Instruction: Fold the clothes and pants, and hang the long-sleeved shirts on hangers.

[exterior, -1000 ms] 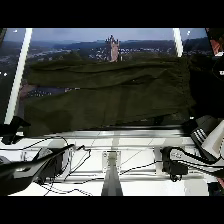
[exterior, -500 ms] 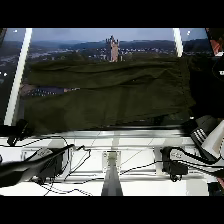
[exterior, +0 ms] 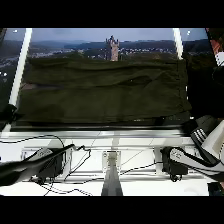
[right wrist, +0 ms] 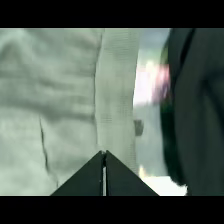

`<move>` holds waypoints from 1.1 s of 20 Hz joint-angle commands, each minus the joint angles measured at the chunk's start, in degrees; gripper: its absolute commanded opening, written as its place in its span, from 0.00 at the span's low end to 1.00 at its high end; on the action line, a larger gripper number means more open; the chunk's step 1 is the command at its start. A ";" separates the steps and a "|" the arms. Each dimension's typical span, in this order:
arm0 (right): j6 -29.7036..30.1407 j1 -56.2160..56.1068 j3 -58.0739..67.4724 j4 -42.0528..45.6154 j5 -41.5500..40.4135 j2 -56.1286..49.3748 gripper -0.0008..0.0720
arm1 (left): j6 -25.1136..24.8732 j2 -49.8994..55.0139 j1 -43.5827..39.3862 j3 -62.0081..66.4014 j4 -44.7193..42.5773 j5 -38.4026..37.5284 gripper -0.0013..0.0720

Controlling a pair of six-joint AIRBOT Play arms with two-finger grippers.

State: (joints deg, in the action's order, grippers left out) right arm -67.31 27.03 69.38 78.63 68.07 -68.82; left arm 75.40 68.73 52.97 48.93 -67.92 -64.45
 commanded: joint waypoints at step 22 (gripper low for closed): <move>-55.98 1.49 -44.89 -0.42 -40.28 13.00 0.30 | -4.31 0.04 -12.98 3.06 8.00 11.41 0.04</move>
State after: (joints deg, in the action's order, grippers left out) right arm -123.44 28.53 24.51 79.40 32.36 -53.84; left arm 71.11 68.75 40.03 51.94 -59.94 -52.99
